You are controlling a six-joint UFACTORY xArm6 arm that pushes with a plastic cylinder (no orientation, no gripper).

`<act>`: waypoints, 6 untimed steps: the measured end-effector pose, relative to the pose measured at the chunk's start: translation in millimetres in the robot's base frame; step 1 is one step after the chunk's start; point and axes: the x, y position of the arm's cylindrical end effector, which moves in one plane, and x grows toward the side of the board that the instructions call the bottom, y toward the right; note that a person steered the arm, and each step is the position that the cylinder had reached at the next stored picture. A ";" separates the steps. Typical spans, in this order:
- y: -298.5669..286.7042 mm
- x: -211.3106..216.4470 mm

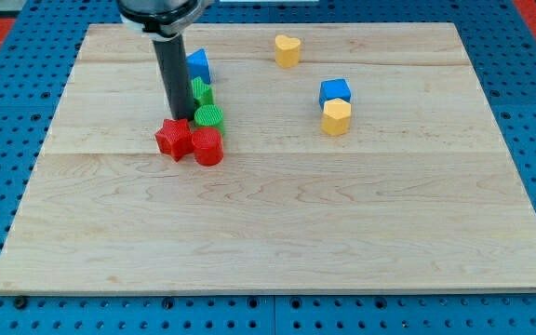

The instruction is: Move the green star to the yellow heart

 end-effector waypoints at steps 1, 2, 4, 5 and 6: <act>-16.1 -11.8; 6.6 -25.7; 86.7 -34.5; 94.4 -23.3; 121.6 -27.0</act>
